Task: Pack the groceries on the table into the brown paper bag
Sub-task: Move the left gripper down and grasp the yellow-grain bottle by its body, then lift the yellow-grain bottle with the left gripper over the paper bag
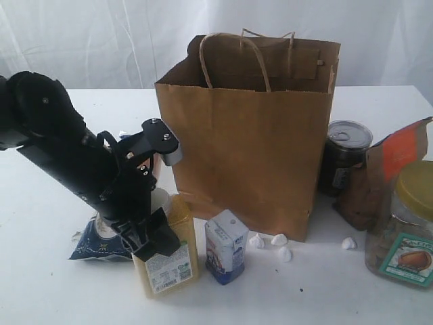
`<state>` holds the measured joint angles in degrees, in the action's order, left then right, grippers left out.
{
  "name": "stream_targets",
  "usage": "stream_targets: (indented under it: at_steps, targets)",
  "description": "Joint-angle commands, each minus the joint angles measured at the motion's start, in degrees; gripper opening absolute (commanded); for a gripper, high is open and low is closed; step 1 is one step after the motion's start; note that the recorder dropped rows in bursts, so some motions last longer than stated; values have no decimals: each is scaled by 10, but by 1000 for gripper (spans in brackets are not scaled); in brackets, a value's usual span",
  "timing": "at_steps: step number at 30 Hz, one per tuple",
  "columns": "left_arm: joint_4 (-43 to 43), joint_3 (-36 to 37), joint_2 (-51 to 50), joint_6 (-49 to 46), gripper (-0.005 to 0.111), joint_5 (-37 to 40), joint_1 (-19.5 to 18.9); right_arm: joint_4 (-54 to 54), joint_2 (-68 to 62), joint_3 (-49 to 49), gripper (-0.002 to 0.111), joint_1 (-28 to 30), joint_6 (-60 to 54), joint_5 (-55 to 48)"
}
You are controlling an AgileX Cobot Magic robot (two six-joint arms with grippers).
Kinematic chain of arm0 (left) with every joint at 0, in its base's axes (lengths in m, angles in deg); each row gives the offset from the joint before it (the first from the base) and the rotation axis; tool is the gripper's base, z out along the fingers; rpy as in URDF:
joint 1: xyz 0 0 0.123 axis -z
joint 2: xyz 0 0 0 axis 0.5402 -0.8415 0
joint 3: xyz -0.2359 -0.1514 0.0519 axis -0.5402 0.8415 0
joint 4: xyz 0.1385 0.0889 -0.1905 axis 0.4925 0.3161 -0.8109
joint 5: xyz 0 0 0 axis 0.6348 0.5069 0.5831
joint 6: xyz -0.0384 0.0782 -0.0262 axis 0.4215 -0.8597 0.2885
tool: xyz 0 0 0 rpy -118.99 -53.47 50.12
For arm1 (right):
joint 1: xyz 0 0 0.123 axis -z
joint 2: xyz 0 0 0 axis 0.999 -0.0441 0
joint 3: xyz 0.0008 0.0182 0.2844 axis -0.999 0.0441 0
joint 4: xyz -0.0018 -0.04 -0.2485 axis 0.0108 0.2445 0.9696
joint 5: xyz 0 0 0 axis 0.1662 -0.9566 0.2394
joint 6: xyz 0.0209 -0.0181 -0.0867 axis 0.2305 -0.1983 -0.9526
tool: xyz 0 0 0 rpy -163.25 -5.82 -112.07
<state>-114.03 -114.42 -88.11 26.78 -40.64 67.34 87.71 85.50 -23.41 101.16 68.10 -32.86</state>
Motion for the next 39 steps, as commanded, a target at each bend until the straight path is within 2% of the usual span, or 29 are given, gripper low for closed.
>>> stream_targets:
  at_steps: [1,6,11,17,22,29,39]
  targets:
    - [-2,-2,6,2,0,34,4,2,4,1,0,0,3,8]
    - [-1,-14,36,5,0,72,4,2,4,1,0,0,3,8]
    - [34,-59,106,60,0,121,4,2,4,1,0,0,3,8]
    - [113,-155,185,153,0,199,4,2,4,1,0,0,3,8]
    - [178,-263,224,213,0,255,4,2,4,1,0,0,3,8]
    - [192,-422,218,219,0,233,4,2,4,1,0,0,3,8]
    - [218,-564,110,209,0,168,4,2,4,1,0,0,3,8]
